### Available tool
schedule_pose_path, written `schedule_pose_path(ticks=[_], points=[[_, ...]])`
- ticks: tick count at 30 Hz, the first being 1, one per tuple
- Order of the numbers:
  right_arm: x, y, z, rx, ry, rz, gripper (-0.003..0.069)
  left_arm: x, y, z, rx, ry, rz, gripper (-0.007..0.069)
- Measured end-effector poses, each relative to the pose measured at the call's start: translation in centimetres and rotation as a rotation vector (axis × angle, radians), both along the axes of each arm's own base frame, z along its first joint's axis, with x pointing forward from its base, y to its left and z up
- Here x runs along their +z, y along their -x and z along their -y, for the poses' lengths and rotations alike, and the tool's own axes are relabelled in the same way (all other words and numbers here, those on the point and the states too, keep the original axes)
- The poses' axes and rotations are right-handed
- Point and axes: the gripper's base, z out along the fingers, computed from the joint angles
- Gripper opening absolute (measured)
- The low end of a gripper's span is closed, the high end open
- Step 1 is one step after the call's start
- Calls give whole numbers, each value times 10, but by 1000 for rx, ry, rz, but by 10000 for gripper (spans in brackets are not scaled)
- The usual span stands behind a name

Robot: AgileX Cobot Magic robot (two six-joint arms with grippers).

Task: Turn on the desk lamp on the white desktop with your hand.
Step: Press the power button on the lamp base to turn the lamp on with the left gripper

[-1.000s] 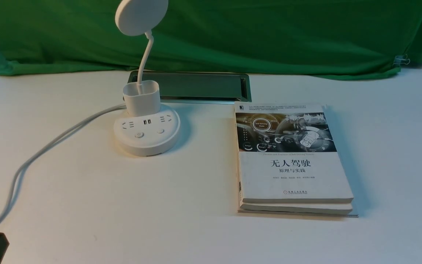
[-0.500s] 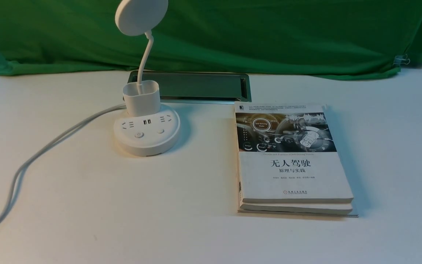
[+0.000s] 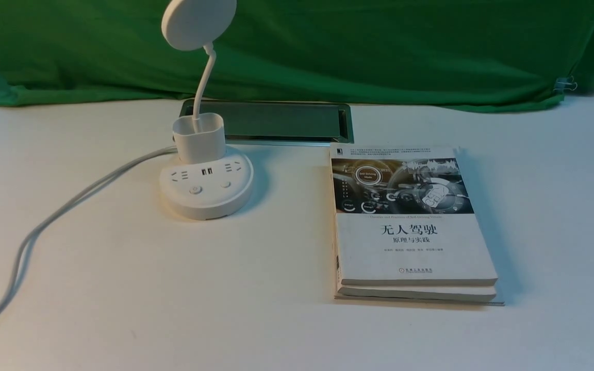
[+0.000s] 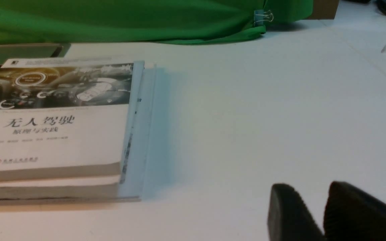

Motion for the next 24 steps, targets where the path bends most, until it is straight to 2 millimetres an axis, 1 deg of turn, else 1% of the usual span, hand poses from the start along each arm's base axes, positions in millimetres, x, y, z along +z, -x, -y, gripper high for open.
schedule_pose_path(ticks=[1,2,3,4,5,6,7,8,9,10,11,12,14,15,16,17,19,22,23,24], points=[[0,0,0,0,0,0,237,3,0,0,1,-3,-13,1],[0,0,0,0,0,0,237,19,-4,0,10,-26,-117,1],[0,0,0,0,0,0,237,34,-6,1,28,-54,-184,1],[0,0,0,0,0,0,237,40,-13,2,41,-80,-259,1],[0,0,0,0,0,0,237,39,-16,2,42,-84,-280,1],[0,0,0,0,0,0,237,44,-23,3,54,-108,-330,1],[0,0,0,0,0,0,237,44,-41,5,61,-136,-442,1],[0,0,0,0,0,0,237,38,-59,8,62,-159,-547,1],[0,0,0,0,0,0,237,34,-67,9,60,-166,-596,1],[0,0,0,0,0,0,237,27,-81,11,52,-172,-682,1],[0,0,0,0,0,0,237,18,-97,13,36,-172,-790,1],[0,0,0,0,0,0,237,11,-107,15,22,-165,-858,1],[0,0,0,0,0,1,237,-10,-131,21,-28,-130,-1055,1],[0,0,0,0,0,1,237,-17,-137,23,-46,-123,-1122,1],[0,0,0,1,5,1,237,-31,-148,28,-92,-100,-1239,1],[0,0,0,0,0,1,237,-37,-153,31,-122,-94,-1292,1],[0,0,0,0,0,1,237,-60,-169,42,-218,-129,-1457,1],[0,0,0,0,0,1,237,-84,-187,60,-395,-102,-1594,1],[0,0,0,0,0,1,237,-89,-194,68,-456,-124,-1613,1],[0,0,0,0,0,1,237,-91,-194,69,-466,-114,-1624,1]])
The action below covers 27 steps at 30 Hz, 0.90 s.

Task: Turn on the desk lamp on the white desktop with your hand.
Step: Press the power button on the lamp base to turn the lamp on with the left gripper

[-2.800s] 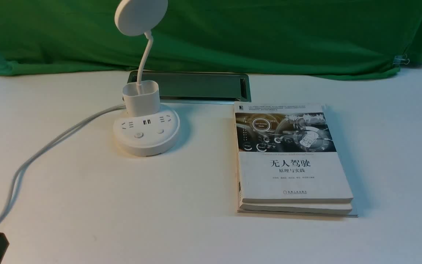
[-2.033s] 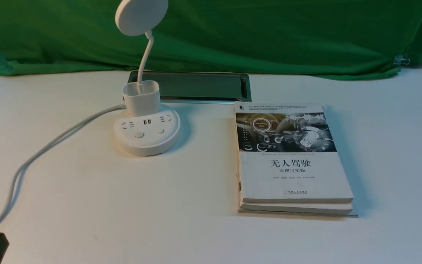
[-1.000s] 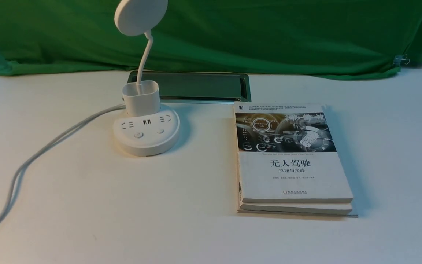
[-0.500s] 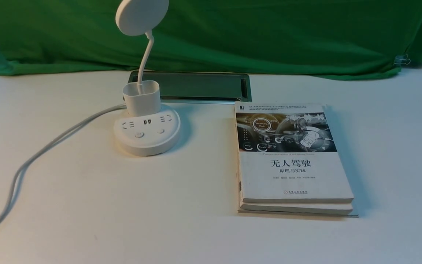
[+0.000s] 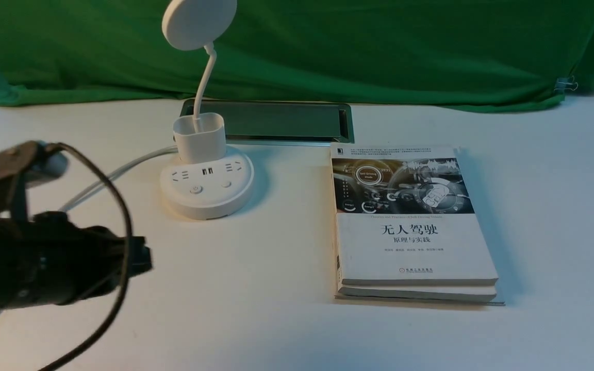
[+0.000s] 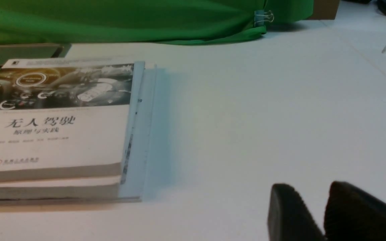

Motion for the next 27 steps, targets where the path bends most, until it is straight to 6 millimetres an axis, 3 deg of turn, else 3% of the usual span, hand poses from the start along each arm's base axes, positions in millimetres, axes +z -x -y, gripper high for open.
schedule_pose_path(ticks=[4,7,8,12,17,21,27], points=[[0,0,0,0,0,0,237,-11,-35,37,-131,-42,-54,1],[0,0,0,0,0,0,237,-23,-65,61,-186,-215,-89,1],[0,0,0,0,0,0,237,-24,-67,63,-186,-226,-89,1],[0,0,0,0,0,0,237,-36,-118,80,-111,-383,-96,1],[0,0,0,0,0,0,237,-33,-164,93,-92,-465,-51,1],[0,0,0,0,0,-1,237,-37,-188,100,-80,-501,-13,1],[0,0,0,0,0,-1,238,-49,-200,103,-73,-526,-13,1]])
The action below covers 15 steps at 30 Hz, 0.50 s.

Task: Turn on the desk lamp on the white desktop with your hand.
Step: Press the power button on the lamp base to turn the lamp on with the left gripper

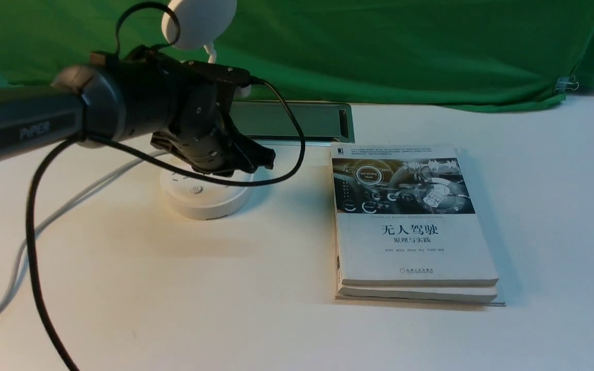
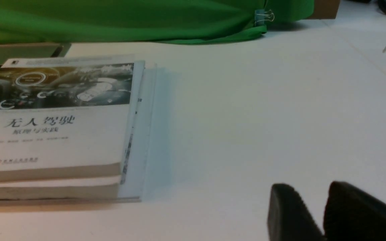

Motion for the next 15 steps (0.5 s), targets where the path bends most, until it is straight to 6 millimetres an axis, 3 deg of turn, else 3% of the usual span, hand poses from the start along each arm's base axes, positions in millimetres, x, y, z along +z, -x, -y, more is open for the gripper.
schedule_pose_path(ticks=[15], points=[[0,0,0,0,0,0,238,-12,-8,1,1,-13,31,1]])
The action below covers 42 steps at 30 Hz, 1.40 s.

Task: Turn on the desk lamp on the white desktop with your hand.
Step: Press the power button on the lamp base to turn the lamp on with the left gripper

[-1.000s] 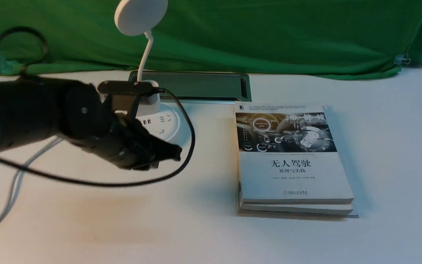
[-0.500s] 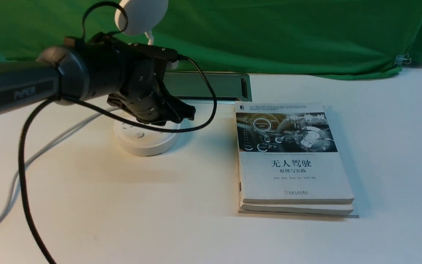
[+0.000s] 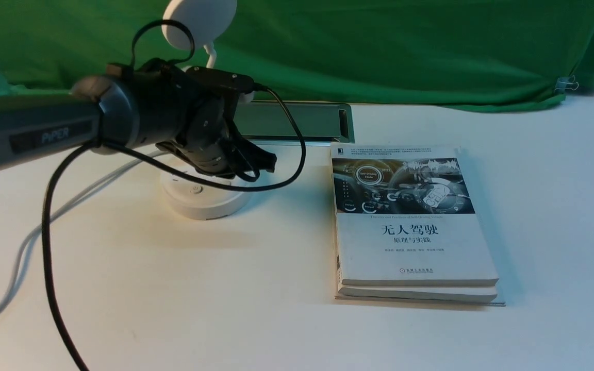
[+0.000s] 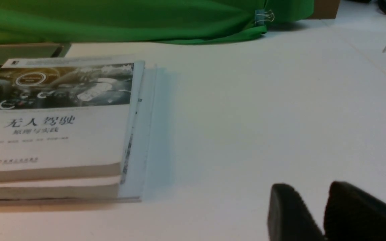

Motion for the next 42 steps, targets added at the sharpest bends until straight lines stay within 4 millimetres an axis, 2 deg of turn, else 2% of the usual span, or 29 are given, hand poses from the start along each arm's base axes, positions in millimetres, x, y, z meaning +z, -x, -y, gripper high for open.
schedule_pose_path(ticks=[7,31,42], points=[[0,0,0,0,0,0,238,-14,-5,-10,35,-11,-45,1],[0,0,0,0,0,1,238,-12,-7,-6,33,60,-29,1],[0,0,0,0,0,2,238,-21,-9,-5,35,48,-54,1]])
